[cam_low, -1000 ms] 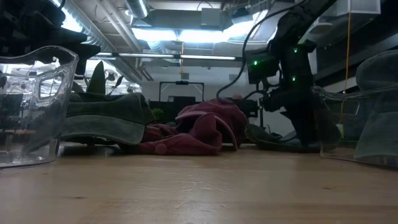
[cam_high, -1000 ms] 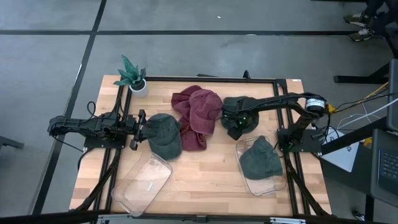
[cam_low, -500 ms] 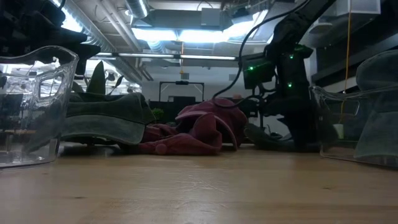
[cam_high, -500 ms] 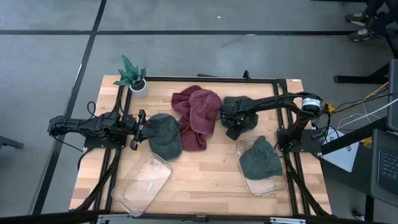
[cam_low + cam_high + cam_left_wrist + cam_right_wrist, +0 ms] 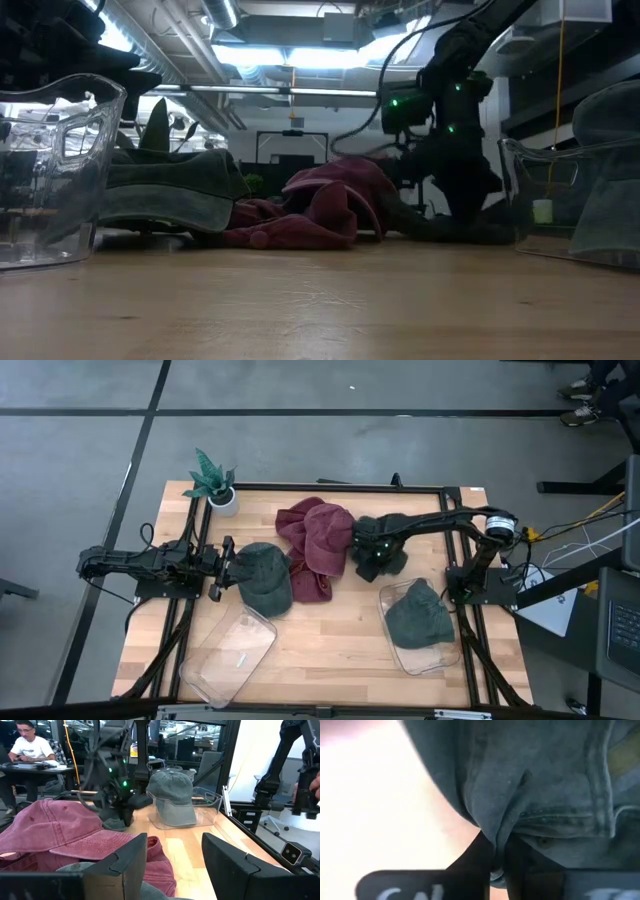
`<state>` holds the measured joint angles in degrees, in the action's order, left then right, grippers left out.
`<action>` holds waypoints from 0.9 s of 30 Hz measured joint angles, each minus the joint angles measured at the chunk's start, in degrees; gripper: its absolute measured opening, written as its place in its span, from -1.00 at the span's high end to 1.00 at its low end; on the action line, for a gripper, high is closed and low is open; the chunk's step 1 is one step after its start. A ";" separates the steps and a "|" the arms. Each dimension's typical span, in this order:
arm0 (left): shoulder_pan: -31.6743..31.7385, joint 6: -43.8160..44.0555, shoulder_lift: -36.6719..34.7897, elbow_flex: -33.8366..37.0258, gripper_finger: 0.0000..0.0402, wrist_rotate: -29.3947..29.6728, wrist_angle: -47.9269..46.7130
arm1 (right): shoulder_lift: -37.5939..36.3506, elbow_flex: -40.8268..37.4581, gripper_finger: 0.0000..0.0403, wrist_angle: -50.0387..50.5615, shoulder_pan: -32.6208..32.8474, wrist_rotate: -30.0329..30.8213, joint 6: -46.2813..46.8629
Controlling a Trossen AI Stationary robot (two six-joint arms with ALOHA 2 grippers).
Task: Pick & Place hat
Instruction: Put the right green cap into the right transparent bin
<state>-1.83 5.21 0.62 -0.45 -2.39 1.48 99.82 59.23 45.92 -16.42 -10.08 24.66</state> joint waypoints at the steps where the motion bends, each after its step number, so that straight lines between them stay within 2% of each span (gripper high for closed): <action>1: 0.00 0.00 0.00 -0.02 0.08 0.00 -0.01 | -0.52 0.31 0.88 -0.54 -0.42 -2.50 0.43; 8: 0.00 0.00 0.02 -0.01 0.08 0.00 0.00 | -5.86 0.95 0.83 -8.78 -2.84 -18.39 5.63; 14: 0.00 0.00 0.00 0.00 0.08 0.00 0.00 | -10.26 0.97 0.88 -17.89 -4.37 -32.19 8.43; 19: 0.00 0.00 0.00 -0.02 0.08 0.00 0.00 | -11.42 0.97 0.86 -26.47 -4.60 -40.18 13.48; 23: 0.00 0.00 0.00 -0.01 0.08 0.00 0.00 | -11.42 0.97 0.86 -38.12 -4.88 -46.43 19.23; 27: 0.00 0.00 0.00 -0.02 0.08 0.00 0.00 | -11.42 0.99 0.89 -51.95 -5.65 -49.70 24.80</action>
<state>-1.83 5.21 0.62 -0.47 -2.39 1.48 88.40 60.23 -6.03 -22.07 -59.78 49.45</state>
